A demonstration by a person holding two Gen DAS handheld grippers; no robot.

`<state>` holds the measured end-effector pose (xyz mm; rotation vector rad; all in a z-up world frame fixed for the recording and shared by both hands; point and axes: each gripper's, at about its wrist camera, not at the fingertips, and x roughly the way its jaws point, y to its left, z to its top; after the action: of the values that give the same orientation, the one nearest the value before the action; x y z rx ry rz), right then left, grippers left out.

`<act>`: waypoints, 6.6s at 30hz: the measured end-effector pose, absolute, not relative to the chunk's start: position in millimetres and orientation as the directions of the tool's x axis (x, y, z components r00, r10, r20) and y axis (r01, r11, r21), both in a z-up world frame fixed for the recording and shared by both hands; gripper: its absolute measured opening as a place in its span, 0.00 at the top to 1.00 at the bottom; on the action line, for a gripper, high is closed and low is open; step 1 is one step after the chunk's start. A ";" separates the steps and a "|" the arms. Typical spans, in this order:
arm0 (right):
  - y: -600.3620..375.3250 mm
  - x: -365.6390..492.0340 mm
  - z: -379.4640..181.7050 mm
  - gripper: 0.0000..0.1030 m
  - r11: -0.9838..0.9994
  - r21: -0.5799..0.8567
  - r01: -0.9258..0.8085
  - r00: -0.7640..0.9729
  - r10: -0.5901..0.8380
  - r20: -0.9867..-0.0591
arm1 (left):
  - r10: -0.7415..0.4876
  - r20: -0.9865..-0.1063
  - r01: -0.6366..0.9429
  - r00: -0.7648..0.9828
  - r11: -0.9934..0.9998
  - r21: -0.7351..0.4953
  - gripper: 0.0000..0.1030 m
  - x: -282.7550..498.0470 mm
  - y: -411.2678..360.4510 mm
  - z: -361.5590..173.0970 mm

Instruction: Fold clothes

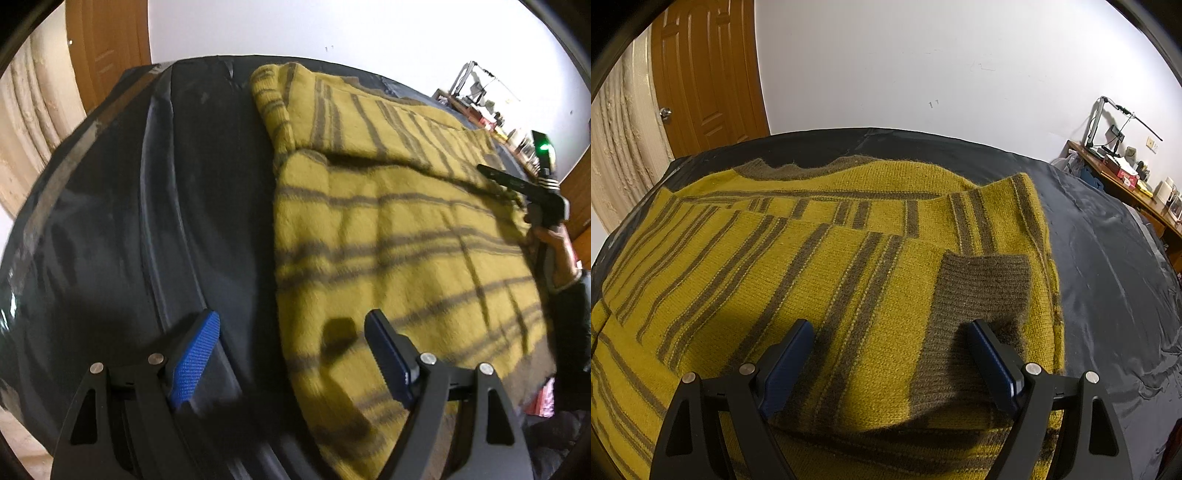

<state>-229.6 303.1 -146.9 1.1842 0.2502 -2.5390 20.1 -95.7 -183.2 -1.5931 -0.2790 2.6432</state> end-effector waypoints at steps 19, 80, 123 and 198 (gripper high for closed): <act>302.9 -228.6 -146.8 0.15 -0.931 -0.016 0.365 -0.601 -0.222 -0.768 | -0.008 -0.882 0.101 -0.471 -0.994 -0.045 0.19 92.4 -94.6 -183.5; 342.0 -183.0 -119.9 0.01 -0.861 0.095 0.500 -0.608 -0.426 -0.670 | 0.383 -0.799 -0.188 -0.463 -0.924 -0.334 0.17 100.4 -44.2 -183.1; 431.0 43.6 -152.6 0.14 -0.667 -0.261 0.698 -0.592 -0.331 -0.735 | 0.391 -0.784 -0.166 -0.482 -0.919 -0.356 0.01 97.0 -38.5 -186.3; 354.3 3.2 -103.7 0.77 -0.747 -0.451 0.489 -0.855 -0.307 -0.418 | -0.023 -0.653 -0.564 -0.757 -0.479 0.672 0.00 190.5 59.3 -197.4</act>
<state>3.2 354.3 -103.7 0.4458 0.7833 -2.5514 190.5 59.3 -197.4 -0.8678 1.3699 2.2871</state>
